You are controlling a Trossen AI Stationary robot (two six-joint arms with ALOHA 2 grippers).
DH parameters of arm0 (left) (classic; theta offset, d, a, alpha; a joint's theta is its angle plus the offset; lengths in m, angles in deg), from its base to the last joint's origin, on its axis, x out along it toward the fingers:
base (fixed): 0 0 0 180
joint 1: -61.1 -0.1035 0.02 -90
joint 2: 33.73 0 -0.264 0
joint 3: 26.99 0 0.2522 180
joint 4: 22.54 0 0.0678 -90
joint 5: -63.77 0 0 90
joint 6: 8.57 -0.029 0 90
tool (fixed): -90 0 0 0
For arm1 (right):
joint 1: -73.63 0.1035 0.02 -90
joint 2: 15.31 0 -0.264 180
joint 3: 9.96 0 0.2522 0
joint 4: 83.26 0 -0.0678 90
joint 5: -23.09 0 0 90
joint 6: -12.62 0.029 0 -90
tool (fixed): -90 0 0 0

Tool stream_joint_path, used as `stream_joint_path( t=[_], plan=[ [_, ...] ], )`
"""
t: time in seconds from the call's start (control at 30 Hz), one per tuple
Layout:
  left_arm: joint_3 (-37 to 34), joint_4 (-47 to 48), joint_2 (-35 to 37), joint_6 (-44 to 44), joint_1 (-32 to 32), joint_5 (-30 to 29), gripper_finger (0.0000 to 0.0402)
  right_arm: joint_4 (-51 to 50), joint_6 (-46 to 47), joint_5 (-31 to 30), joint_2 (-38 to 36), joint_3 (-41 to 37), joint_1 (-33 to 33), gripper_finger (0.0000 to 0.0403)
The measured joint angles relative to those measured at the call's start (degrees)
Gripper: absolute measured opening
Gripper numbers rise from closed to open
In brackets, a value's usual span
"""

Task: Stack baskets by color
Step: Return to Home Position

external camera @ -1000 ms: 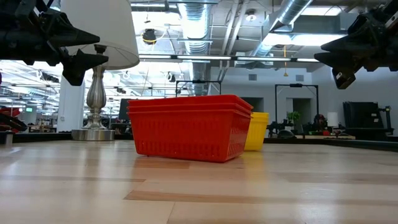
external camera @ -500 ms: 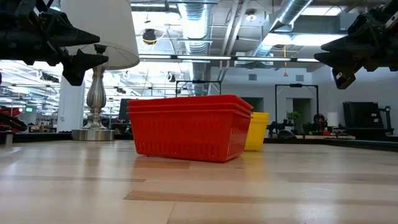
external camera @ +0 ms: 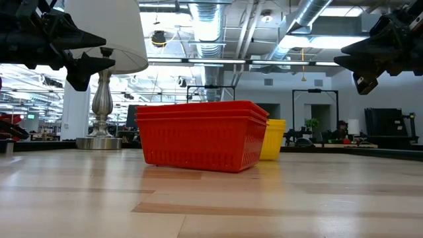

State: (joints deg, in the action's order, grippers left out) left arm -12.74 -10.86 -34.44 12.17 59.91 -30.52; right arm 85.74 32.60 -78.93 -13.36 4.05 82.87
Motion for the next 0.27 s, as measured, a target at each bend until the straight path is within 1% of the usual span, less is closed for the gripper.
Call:
stream_joint_path(
  t=[0.27],
  plan=[
    [0.0, 0.0, 0.0, 0.0, 0.0, 0.0, 0.0241, 0.0, 0.0, 0.0, 0.0, 0.0, 0.0, 0.0138]
  ],
)
